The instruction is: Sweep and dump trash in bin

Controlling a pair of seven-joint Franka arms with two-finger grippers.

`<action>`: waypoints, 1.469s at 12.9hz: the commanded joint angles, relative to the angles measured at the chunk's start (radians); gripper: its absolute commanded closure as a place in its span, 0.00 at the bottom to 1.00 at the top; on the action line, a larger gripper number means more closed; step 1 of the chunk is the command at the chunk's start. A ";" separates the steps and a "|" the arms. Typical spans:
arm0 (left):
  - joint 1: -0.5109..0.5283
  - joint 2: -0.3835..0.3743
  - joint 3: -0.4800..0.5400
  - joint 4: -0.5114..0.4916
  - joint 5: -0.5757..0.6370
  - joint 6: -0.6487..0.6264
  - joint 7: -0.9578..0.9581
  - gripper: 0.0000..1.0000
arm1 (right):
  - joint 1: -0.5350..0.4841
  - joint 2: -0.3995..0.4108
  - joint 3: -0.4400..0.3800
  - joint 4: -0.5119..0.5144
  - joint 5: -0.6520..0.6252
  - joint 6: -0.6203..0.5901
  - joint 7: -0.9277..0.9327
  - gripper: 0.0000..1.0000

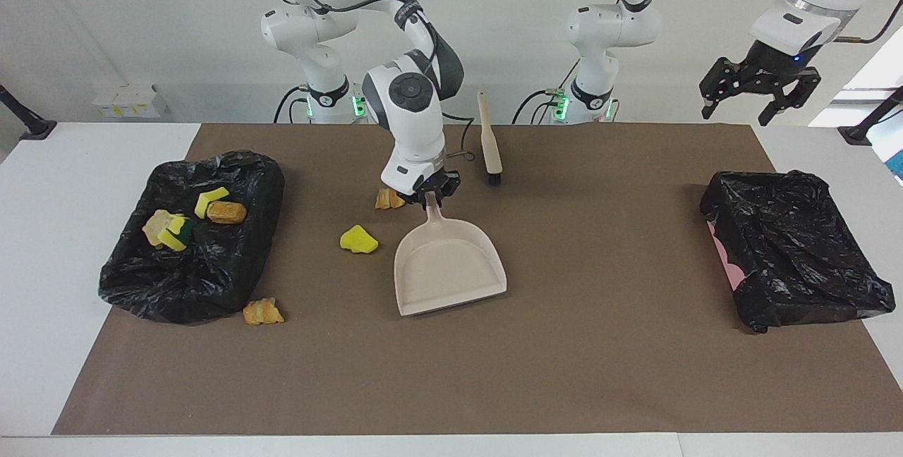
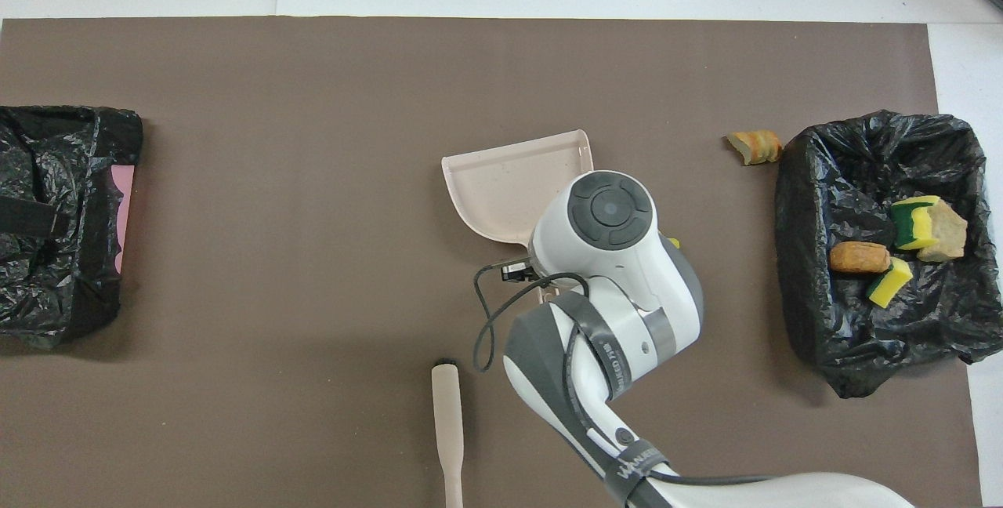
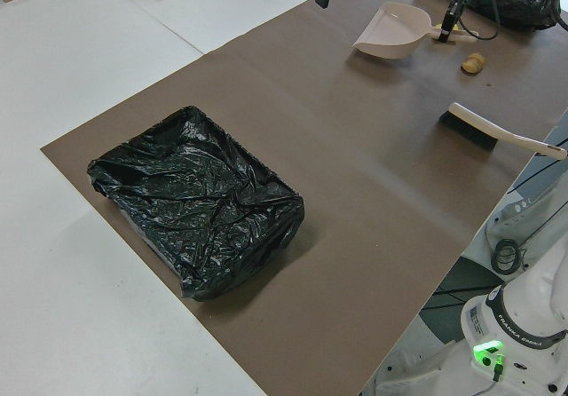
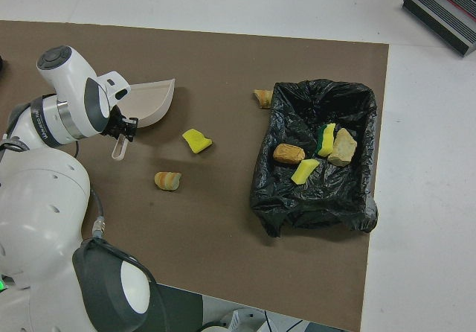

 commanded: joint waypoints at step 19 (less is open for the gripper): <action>-0.063 0.054 -0.183 -0.099 0.021 0.217 -0.149 0.00 | 0.237 -0.232 0.011 -0.184 0.187 -0.196 0.258 0.00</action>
